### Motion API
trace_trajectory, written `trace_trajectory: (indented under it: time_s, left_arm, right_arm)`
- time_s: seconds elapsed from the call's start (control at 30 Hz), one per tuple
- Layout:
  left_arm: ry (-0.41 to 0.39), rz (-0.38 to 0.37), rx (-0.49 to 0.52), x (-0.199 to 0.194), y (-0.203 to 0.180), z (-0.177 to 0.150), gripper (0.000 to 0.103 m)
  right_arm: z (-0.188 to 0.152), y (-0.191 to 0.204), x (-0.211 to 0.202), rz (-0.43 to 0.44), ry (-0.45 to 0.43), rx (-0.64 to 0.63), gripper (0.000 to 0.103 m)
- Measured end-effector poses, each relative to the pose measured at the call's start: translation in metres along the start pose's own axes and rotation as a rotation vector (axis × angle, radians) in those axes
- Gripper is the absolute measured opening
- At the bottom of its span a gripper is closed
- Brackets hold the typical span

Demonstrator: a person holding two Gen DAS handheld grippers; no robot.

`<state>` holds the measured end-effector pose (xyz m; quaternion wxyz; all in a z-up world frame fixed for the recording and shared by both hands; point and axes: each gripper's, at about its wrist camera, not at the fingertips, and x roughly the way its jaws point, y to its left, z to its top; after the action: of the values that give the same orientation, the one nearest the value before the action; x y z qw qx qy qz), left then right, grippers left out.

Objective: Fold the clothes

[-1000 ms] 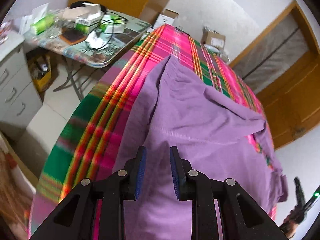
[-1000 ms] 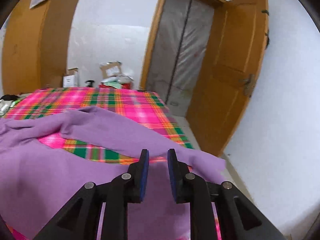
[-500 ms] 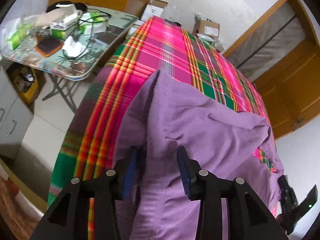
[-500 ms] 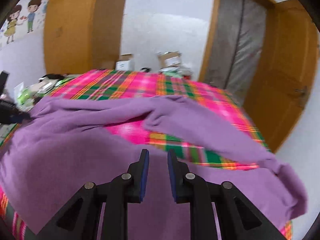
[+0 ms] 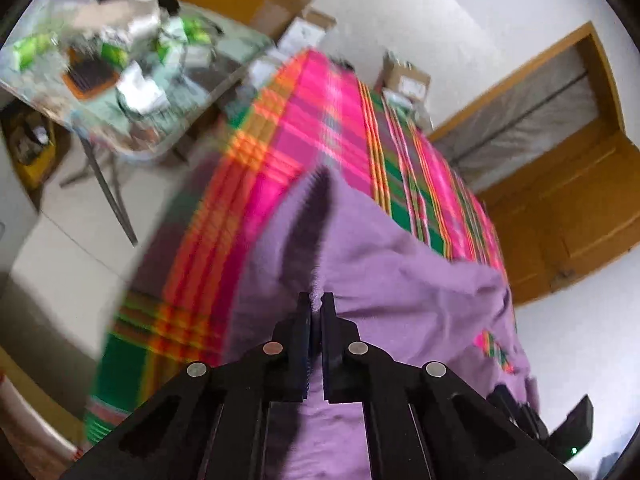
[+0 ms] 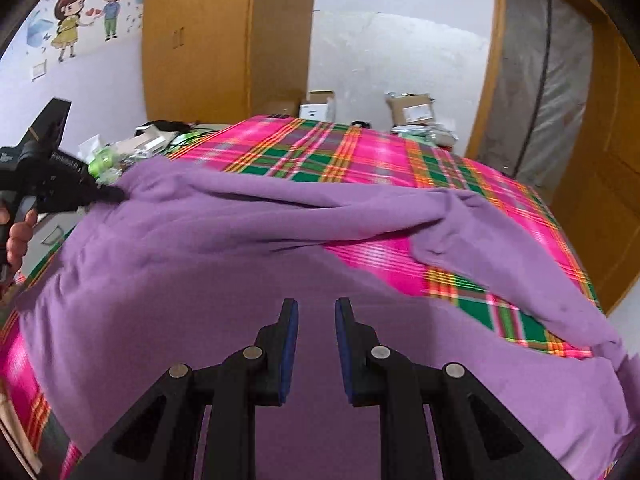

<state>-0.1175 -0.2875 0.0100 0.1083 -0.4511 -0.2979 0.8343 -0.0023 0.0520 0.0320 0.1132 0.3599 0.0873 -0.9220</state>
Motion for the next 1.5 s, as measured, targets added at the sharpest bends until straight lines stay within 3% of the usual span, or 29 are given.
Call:
trace_trajectory:
  time_s: [0.27,0.43,0.57,0.8,0.93,1.03,1.2,1.4,1.47,1.5]
  left_arm:
    - [-0.045,0.027,0.003,-0.002,0.012,0.006,0.004]
    - [-0.019,0.03,-0.035,0.01,0.029,0.005,0.004]
    - [-0.006,0.049,0.02,0.009,0.02,0.002,0.005]
    - [0.031,0.035,0.002,0.001,0.021,-0.002,0.006]
    - [0.046,0.048,0.019,-0.006,0.019,-0.006,0.006]
    - [0.081,0.051,0.03,-0.007,0.017,-0.011,0.011]
    - [0.123,0.065,0.05,-0.005,0.013,-0.018,0.016]
    - [0.122,0.066,0.058,-0.002,0.01,-0.021,0.016]
    - [0.111,0.069,0.063,-0.002,0.009,-0.022,0.01]
    - [0.105,0.069,0.067,-0.003,0.009,-0.021,0.008]
  right_arm:
    - [0.008,0.039,0.008,0.117,0.002,-0.056,0.019]
    - [0.005,0.065,0.016,0.189,0.04,-0.118,0.019]
    - [0.001,0.073,0.017,0.24,0.063,-0.137,0.019]
    - [-0.004,0.087,0.001,0.525,0.112,-0.125,0.019]
    - [-0.008,0.115,-0.002,0.576,0.117,-0.21,0.026]
    - [-0.008,0.135,0.002,0.665,0.157,-0.235,0.031]
    - [-0.013,0.163,0.004,0.694,0.186,-0.304,0.032]
    - [-0.015,0.189,0.0,0.594,0.141,-0.403,0.032]
    - [-0.016,0.195,0.0,0.562,0.124,-0.422,0.025]
    - [-0.016,0.197,-0.001,0.552,0.121,-0.424,0.008]
